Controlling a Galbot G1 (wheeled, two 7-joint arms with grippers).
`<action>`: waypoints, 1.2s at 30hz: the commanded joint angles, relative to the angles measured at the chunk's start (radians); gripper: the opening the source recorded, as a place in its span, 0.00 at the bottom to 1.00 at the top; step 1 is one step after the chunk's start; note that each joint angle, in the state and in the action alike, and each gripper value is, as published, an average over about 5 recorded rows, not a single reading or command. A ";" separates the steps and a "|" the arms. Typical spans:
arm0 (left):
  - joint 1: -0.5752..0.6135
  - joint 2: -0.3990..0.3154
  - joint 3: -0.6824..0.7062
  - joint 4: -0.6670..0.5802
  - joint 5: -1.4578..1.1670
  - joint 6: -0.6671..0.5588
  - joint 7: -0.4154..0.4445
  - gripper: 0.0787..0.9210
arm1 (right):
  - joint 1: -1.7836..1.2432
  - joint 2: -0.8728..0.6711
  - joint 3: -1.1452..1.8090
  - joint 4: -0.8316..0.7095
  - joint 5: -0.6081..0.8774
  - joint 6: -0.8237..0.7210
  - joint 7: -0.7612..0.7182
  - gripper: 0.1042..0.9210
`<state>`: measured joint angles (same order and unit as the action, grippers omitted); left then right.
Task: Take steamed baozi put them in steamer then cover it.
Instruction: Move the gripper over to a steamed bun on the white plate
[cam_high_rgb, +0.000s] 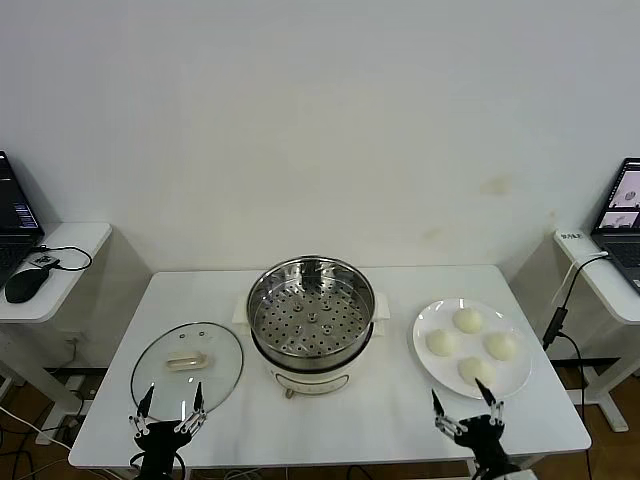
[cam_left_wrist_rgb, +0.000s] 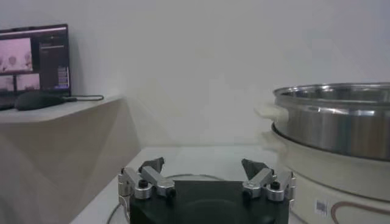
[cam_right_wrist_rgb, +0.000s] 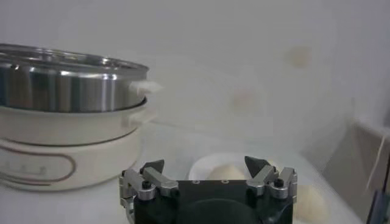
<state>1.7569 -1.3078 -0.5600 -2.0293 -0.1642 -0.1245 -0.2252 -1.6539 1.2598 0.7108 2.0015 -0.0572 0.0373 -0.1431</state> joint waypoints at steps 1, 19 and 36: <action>-0.027 0.005 -0.007 0.008 0.051 -0.014 0.015 0.88 | 0.188 -0.192 0.047 -0.051 -0.248 -0.083 -0.053 0.88; -0.027 0.003 -0.027 0.005 0.074 -0.035 0.005 0.88 | 0.782 -0.778 -0.323 -0.481 -0.359 -0.227 -0.669 0.88; -0.043 0.005 -0.050 0.013 0.065 -0.061 -0.007 0.88 | 1.469 -0.654 -1.065 -0.896 -0.213 -0.124 -0.925 0.88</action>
<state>1.7179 -1.3027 -0.6079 -2.0186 -0.0997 -0.1819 -0.2296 -0.5061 0.5847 -0.0365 1.3141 -0.2863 -0.1235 -0.9418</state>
